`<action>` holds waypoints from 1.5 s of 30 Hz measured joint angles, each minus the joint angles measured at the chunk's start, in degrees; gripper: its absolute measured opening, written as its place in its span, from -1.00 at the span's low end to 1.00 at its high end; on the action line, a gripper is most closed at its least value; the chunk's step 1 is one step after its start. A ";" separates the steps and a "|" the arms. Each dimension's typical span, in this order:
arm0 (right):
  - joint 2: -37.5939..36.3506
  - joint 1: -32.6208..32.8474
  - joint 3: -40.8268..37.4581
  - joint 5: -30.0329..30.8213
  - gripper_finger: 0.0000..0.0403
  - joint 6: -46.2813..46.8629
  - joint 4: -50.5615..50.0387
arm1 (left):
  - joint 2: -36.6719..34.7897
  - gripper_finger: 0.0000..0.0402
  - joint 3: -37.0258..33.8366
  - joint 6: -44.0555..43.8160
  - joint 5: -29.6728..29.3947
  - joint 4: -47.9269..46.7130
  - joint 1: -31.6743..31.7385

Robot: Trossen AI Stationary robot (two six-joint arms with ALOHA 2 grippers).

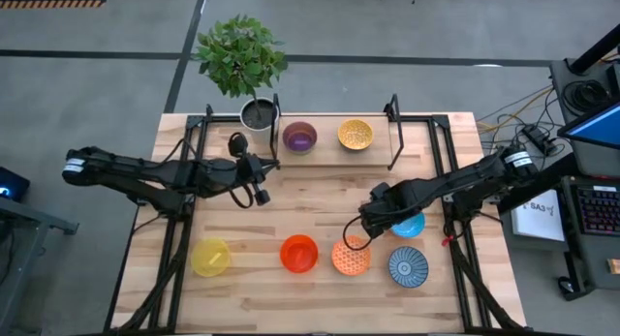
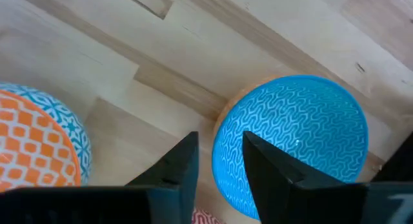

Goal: Place and stack bowls onto a shelf
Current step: Stack the light blue bowl on top of the yellow bowl on the shelf

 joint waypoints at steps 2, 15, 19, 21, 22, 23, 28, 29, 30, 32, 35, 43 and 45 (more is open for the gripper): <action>-0.04 0.00 -0.14 0.38 -0.61 0.29 0.02 | 0.01 -1.00 0.01 0.15 0.00 -0.16 0.00; -0.06 0.00 -4.61 -3.07 -0.42 2.67 2.61 | 0.01 -1.00 0.00 0.32 0.02 -0.11 0.00; -0.06 0.00 -4.88 -2.72 -0.17 2.75 5.39 | 0.01 -1.00 0.00 0.32 -0.74 -0.10 0.02; 0.08 0.00 -5.51 -2.66 -0.09 3.13 6.21 | 0.01 -1.00 0.00 0.32 -0.87 -0.09 0.02; 0.33 0.00 -5.88 -2.65 -0.06 3.64 6.21 | 0.01 -1.00 0.00 0.32 -0.87 -0.08 0.02; 0.62 0.00 -6.42 -2.65 -0.05 3.96 6.27 | 0.01 -1.00 0.00 0.32 -0.89 -0.10 0.02; 3.43 0.00 -8.42 -2.61 -0.10 5.14 6.41 | 0.01 -1.00 0.00 0.35 -0.90 0.07 0.02; 4.09 0.00 -8.44 -2.60 -0.14 5.10 6.42 | 0.01 -1.00 0.00 0.35 -0.92 0.10 0.02; 4.60 0.00 -8.44 -2.59 -0.18 4.83 6.55 | 0.01 -1.00 0.00 0.35 -0.92 0.11 0.02; 5.77 0.00 -8.42 -2.59 -0.30 4.53 6.87 | 0.01 -1.00 -0.02 0.35 -0.92 0.09 0.02; 7.13 0.00 -8.42 -2.59 -0.56 3.82 6.82 | 0.01 -1.00 -0.04 0.59 -0.93 0.12 0.02; 7.62 -0.09 -6.63 -3.13 -0.93 -2.02 7.50 | 0.01 -1.00 -0.07 0.78 -0.94 0.12 0.02; 7.30 -0.15 -4.80 -3.20 -0.93 -5.44 7.15 | 0.01 -1.00 -0.07 0.77 -0.94 0.12 0.02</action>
